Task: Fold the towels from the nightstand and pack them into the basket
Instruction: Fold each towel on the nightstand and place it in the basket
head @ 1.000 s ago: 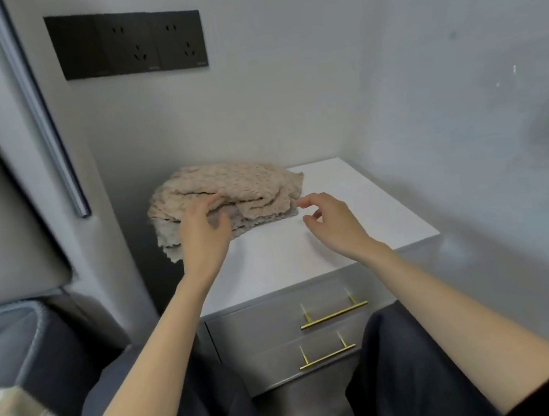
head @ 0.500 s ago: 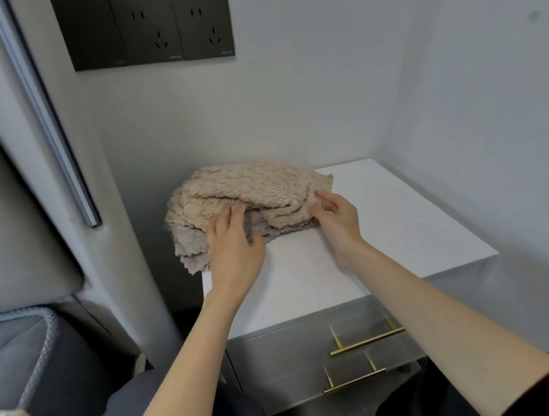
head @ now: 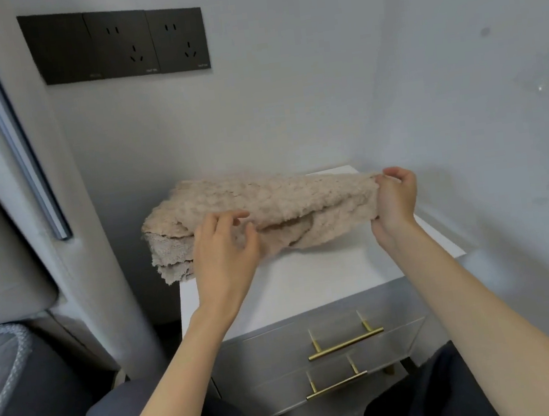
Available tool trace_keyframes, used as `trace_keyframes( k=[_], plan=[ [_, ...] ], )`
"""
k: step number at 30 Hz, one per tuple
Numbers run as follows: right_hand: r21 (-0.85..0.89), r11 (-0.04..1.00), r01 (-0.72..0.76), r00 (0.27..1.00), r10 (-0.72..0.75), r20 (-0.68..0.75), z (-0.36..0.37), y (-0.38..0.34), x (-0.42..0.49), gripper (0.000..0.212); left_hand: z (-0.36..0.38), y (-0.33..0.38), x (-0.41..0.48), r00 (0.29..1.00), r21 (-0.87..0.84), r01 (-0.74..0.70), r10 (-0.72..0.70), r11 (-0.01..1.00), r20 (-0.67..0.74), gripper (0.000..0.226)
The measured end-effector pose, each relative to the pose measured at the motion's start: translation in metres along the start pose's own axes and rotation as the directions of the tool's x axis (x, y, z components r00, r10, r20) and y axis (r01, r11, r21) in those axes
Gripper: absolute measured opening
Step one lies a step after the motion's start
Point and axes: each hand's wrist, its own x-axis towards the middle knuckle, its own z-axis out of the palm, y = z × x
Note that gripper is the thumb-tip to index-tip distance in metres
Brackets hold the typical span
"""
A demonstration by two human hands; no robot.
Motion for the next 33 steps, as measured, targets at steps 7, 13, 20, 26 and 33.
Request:
trace_keyframes(
  k=[7,13,20,26,33],
  plan=[
    [-0.299,0.954,0.002,0.996,-0.028,-0.085,-0.053,0.002,0.017,0.029,0.016,0.008,-0.008,0.987,0.016,0.048,-0.050,0.999,0.150,0.032],
    [-0.657,0.752,0.045,0.995,0.024,0.095,-0.081,0.000,0.017,0.006,0.028,0.008,-0.002,0.934,0.169,0.063,-0.118,0.984,0.337,0.040],
    [-0.454,0.890,-0.054,0.976,0.144,0.165,-0.086,-0.008,0.022,0.027,0.052,0.019,0.011,0.826,0.259,0.050,-0.186,0.965,0.532,0.044],
    [-0.346,0.938,-0.024,0.989,0.074,0.130,-0.088,-0.014,0.041,0.023,0.074,0.023,0.025,0.694,0.383,-0.007,-0.271,0.924,0.667,0.050],
    [-0.250,0.968,-0.003,0.994,0.032,0.109,-0.080,-0.006,0.067,0.023,0.088,0.025,0.024,0.722,0.251,-0.072,-0.123,0.965,0.681,0.032]
  ],
)
